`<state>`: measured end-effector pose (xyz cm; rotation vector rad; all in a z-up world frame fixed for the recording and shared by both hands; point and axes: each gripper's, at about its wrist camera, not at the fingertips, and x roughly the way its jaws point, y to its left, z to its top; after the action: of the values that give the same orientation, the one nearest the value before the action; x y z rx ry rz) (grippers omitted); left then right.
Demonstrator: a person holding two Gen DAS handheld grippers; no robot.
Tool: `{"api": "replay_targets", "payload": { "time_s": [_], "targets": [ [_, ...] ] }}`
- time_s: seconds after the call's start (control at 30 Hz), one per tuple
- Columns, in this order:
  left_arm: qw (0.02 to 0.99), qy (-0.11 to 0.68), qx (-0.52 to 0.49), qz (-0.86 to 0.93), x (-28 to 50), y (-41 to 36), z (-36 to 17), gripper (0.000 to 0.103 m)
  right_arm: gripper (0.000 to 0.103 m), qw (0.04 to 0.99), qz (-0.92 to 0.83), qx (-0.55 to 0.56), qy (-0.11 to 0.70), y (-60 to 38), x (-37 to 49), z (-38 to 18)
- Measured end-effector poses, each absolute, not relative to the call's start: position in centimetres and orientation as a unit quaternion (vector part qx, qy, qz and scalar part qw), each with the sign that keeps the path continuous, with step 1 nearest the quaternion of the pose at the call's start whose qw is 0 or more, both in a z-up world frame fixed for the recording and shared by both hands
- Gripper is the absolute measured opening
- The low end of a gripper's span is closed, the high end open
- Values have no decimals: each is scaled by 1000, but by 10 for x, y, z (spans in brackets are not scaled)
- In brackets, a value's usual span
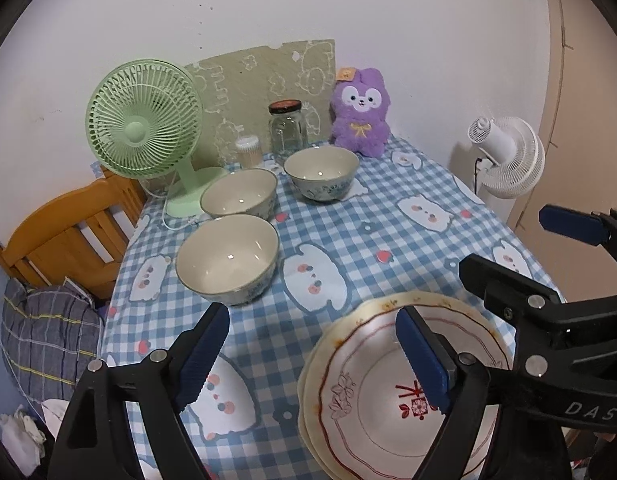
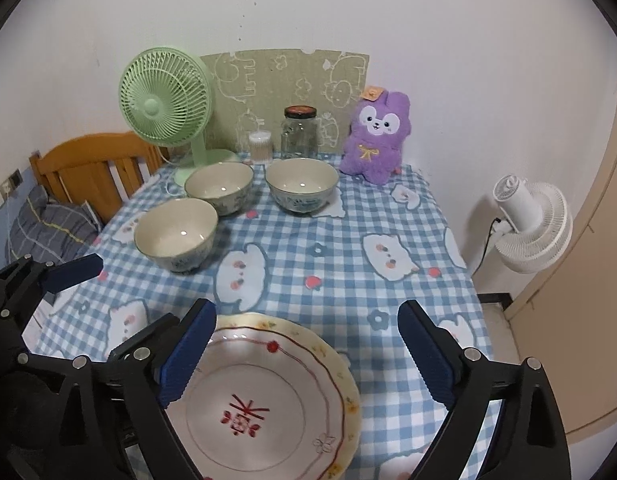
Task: Organize plates and bowls
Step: 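Move the right gripper away from the plate stack toward the cream bowls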
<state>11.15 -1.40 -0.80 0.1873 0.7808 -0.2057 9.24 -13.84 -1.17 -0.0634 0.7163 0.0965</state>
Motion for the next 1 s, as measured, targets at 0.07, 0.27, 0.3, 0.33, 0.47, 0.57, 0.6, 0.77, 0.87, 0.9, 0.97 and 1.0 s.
{"api": "replay_targets", "payload": {
  "time_s": [0.07,0.27,0.3,0.33,0.47,0.57,0.6,0.77,0.87,0.9,0.97,1.0],
  "targets": [
    [915,382,89,-98,115,-10,-5,87,94,932,57,-19,357,-137,96,-10],
    [914,388,80,-90,127,3,-2,87,95,937,65,-27,341,-124,104,-4],
    [914,389,77,-88,129,6,-1,87,95,937,66,-27,341,-122,106,-4],
    [915,388,75,-88,131,8,-1,87,95,937,67,-25,342,-120,109,-4],
    [918,381,69,-83,139,17,1,87,95,934,77,-11,348,-114,123,-4],
    [920,379,69,-69,148,24,1,87,95,934,85,-7,348,-108,134,-6],
    [921,378,69,-66,150,27,1,87,95,934,89,-5,347,-106,138,-6],
    [919,384,55,-65,169,46,0,87,95,925,113,18,362,-93,161,-11],
    [916,393,47,-60,179,54,-3,87,95,919,118,29,375,-85,175,-16],
    [917,393,47,-58,183,57,-5,87,95,919,115,28,375,-83,178,-17],
    [916,393,51,-53,189,61,-8,87,95,922,106,21,372,-77,183,-18],
    [916,394,52,-50,192,63,-11,87,95,924,103,15,369,-74,186,-19]
  ]
}}
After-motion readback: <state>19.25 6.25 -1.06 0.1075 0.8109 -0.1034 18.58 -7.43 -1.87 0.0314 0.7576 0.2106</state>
